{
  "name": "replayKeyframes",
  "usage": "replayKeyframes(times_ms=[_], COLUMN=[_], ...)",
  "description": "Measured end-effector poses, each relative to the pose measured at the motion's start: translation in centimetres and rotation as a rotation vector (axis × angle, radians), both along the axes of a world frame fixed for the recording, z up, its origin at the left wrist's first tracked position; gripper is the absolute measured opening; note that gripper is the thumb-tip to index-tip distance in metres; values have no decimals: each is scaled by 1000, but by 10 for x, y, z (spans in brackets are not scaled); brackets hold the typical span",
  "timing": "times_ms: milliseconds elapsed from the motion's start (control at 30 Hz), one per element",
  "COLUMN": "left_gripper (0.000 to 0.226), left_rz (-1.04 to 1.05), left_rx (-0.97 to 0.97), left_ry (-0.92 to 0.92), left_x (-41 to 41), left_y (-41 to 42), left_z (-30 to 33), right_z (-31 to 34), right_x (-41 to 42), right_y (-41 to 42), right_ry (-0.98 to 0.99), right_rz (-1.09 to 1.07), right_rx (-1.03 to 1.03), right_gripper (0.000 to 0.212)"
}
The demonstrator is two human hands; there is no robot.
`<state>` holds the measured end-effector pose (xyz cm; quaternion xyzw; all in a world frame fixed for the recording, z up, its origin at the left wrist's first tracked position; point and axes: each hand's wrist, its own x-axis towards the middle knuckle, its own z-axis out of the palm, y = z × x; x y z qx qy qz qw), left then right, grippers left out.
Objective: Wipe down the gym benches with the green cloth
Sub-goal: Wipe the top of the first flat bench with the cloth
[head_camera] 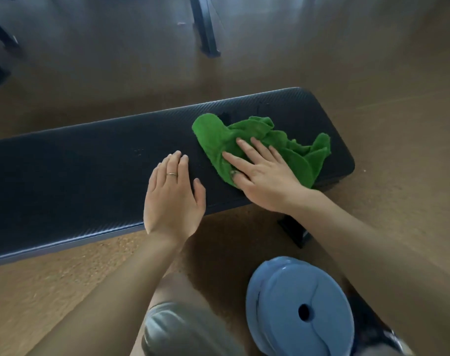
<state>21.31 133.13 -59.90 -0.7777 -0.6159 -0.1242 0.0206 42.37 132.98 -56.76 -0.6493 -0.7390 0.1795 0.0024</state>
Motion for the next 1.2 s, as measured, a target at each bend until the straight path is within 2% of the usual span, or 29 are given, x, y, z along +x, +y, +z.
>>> replayKeyframes(times_ms=[133, 333, 500, 567, 700, 767, 900, 1033, 1100, 1200], left_gripper=[59, 59, 59, 58, 58, 58, 58, 59, 60, 56], left_rz=[20, 30, 31, 26, 36, 35, 31, 28, 29, 58], left_rx=[-10, -18, 1, 11, -9, -19, -9, -35, -57, -50], left_ry=[21, 13, 16, 14, 6, 0, 6, 9, 10, -2], left_x=[1, 3, 5, 5, 7, 6, 5, 5, 5, 14], left_y=[-1, 0, -1, 0, -2, -2, -2, -1, -1, 1], left_z=[0, 0, 1, 0, 0, 2, 2, 4, 7, 13], right_z=[0, -11, -9, -9, -14, -14, -11, -14, -12, -11], right_x=[1, 13, 33, 24, 2, 1, 17, 25, 16, 6], right_y=[38, 76, 141, 120, 9, -15, 37, 97, 90, 30], right_ry=[-114, -48, -78, -53, 9, 7, -40, -73, -56, -20], right_rz=[123, 187, -33, -57, 33, 73, 119, -13, -62, -50], right_rx=[118, 117, 76, 69, 132, 136, 112, 94, 102, 111], right_gripper=[58, 56, 58, 60, 61, 60, 57, 57, 58, 59])
